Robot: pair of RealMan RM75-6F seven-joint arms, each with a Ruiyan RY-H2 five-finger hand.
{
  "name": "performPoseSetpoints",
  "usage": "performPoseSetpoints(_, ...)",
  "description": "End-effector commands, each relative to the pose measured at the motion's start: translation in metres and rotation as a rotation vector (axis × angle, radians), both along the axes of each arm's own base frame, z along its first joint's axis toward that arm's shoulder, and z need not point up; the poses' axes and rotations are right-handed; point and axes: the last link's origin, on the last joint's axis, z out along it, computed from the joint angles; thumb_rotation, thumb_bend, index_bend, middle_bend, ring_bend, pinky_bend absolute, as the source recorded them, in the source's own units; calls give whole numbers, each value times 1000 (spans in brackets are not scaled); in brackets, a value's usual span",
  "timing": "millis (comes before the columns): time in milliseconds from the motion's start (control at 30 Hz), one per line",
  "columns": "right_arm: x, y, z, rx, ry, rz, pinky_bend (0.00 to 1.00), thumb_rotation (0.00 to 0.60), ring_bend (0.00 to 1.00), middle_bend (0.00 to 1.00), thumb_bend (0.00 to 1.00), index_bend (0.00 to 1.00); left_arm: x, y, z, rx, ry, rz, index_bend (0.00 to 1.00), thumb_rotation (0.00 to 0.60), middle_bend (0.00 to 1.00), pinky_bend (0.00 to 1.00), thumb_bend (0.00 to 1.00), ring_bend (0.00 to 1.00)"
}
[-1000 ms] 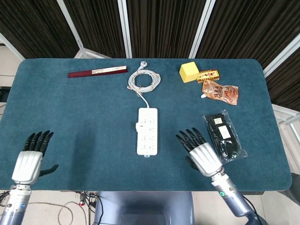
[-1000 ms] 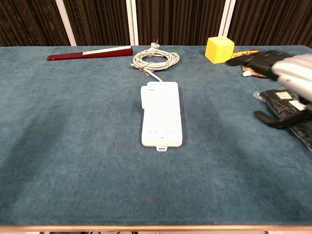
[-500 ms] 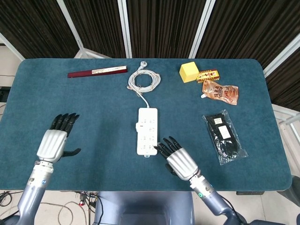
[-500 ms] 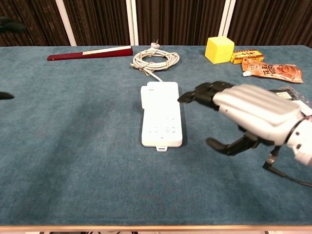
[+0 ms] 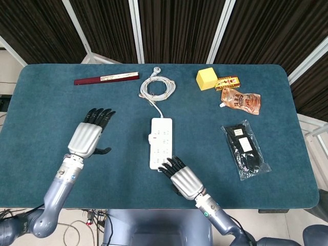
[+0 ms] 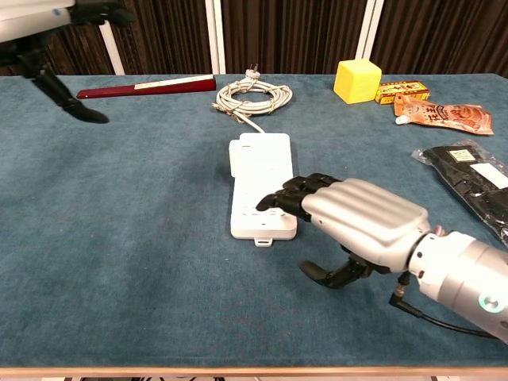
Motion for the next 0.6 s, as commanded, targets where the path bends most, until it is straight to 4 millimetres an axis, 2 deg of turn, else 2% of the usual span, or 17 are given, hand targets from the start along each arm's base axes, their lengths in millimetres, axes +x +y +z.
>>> performPoseSetpoints(33, 2, -1, -5, 10, -4, -1, 88, 600, 68, 177, 492, 150, 14, 9, -8, -18, 4, -11, 94, 600, 51, 42, 16, 7)
performPoseSetpoints(367, 7, -11, -16, 12, -8, -16, 88, 600, 68, 177, 491, 150, 35, 17, -22, -31, 13, -22, 96, 600, 51, 42, 15, 6)
performPoseSetpoints(600, 2, -12, -25, 31, 9, -38, 106, 600, 86, 177, 491, 150, 44, 20, -30, -45, 24, -34, 107, 600, 59, 47, 16, 7)
